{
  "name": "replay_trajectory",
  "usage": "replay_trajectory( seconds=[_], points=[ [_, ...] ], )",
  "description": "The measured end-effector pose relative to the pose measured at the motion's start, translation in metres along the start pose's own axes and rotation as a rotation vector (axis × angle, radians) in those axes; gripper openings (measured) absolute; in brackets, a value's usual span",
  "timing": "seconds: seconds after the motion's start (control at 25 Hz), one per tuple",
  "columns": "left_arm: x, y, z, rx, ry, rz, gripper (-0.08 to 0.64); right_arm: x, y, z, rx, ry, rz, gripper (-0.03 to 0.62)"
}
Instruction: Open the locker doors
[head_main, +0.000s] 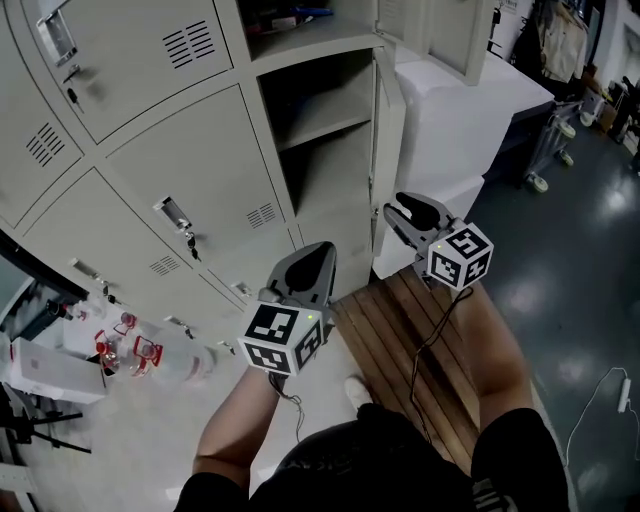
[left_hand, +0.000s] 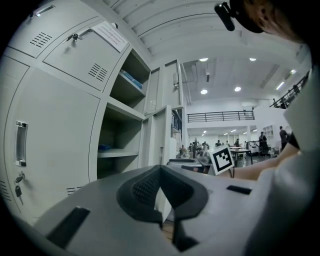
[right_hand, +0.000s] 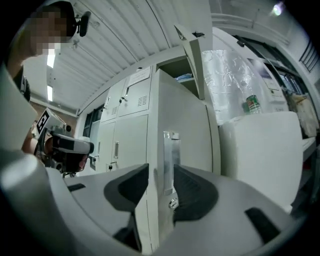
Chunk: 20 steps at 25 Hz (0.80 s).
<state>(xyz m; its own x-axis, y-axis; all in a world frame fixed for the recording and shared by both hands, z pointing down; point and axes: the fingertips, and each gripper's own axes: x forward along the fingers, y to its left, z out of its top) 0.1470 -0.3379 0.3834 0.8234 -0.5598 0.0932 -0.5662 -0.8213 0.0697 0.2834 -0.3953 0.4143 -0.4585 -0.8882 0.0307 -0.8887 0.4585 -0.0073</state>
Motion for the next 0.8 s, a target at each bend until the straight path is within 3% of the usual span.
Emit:
replay_trajectory(
  seconds=[0.16,0.32,0.8],
  points=[
    [0.002,-0.012,-0.003,-0.007,0.001,-0.025,-0.002,0.001,0.001,0.001,-0.011,-0.007,-0.107,0.198],
    [0.001,-0.022,-0.005,-0.007,0.004,-0.041,-0.002,0.0,-0.013,-0.007,-0.046,0.056,-0.261,0.14],
    [-0.008,-0.013,-0.009,-0.059,-0.014,-0.011,-0.002,-0.048,-0.067,-0.012,0.014,0.08,-0.44,0.086]
  ],
)
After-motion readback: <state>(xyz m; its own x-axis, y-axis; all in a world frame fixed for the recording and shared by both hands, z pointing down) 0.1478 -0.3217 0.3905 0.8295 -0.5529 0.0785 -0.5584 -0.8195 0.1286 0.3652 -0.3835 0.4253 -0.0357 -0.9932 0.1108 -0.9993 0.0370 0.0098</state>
